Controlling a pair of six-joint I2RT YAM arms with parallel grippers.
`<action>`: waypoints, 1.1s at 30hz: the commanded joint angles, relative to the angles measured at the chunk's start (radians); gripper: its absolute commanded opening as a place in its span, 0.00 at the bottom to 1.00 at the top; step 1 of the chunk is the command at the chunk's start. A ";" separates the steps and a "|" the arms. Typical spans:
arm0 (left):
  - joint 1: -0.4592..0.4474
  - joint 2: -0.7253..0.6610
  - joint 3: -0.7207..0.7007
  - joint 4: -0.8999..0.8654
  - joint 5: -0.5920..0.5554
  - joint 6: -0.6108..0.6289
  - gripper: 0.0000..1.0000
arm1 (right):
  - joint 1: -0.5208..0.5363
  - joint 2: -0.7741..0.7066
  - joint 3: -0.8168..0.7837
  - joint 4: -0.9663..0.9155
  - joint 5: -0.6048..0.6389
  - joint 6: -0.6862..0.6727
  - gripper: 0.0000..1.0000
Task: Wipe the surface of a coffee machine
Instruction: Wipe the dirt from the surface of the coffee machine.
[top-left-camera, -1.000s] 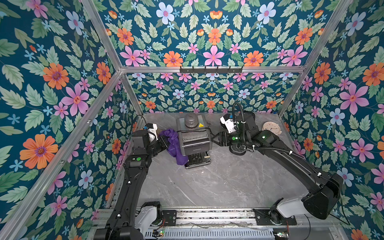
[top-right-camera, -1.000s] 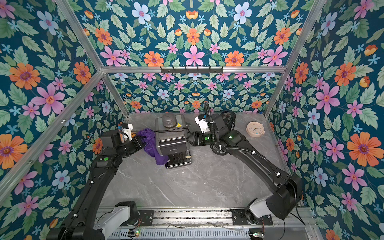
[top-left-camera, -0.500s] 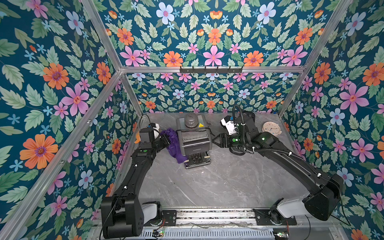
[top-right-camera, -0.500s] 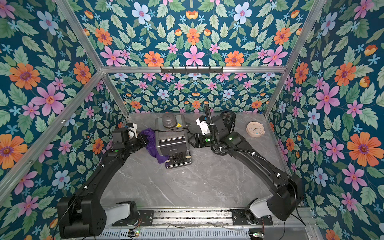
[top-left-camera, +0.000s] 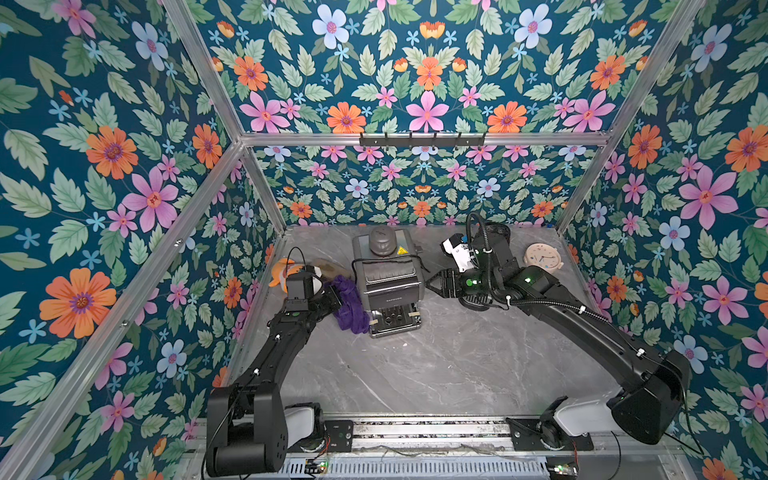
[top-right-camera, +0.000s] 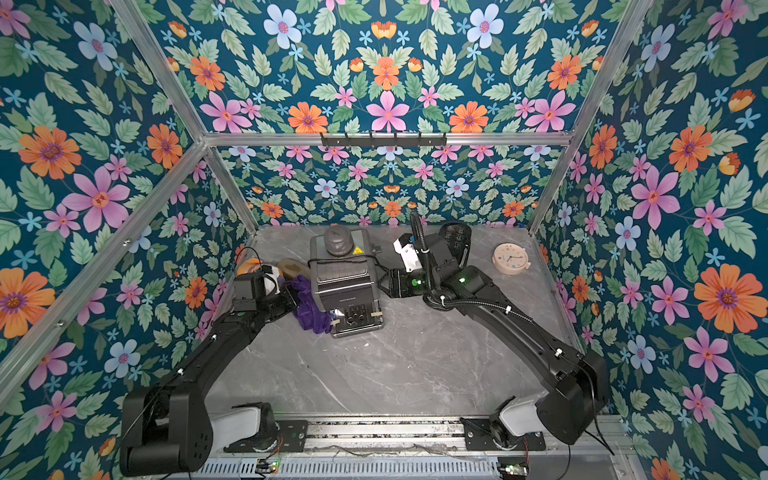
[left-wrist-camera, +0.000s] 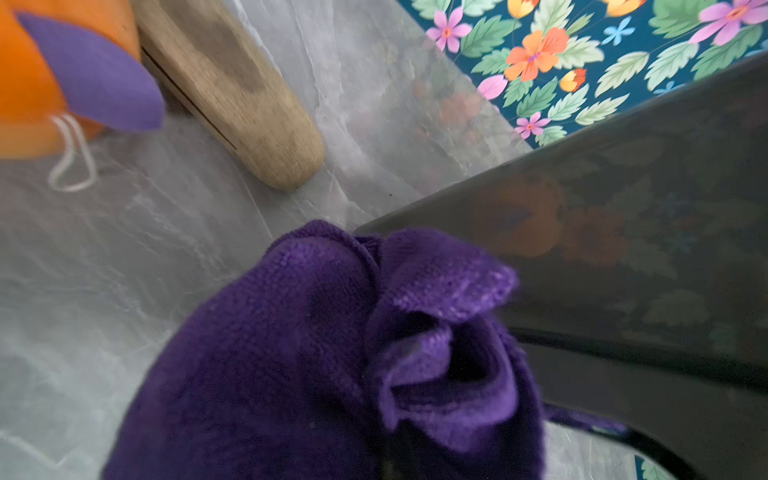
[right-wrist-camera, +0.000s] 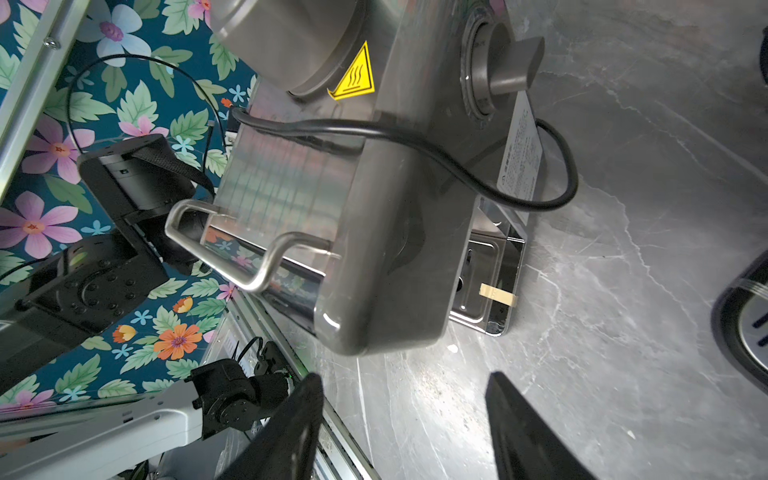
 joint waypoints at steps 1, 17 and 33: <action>0.004 -0.042 0.045 -0.054 -0.004 0.017 0.00 | 0.000 -0.004 0.009 0.006 -0.003 -0.005 0.64; 0.007 0.225 0.538 -0.114 0.012 0.110 0.00 | 0.001 -0.003 0.046 -0.011 0.005 -0.016 0.64; 0.006 0.224 0.205 0.050 0.179 -0.008 0.00 | 0.000 -0.012 0.010 0.001 0.009 0.000 0.64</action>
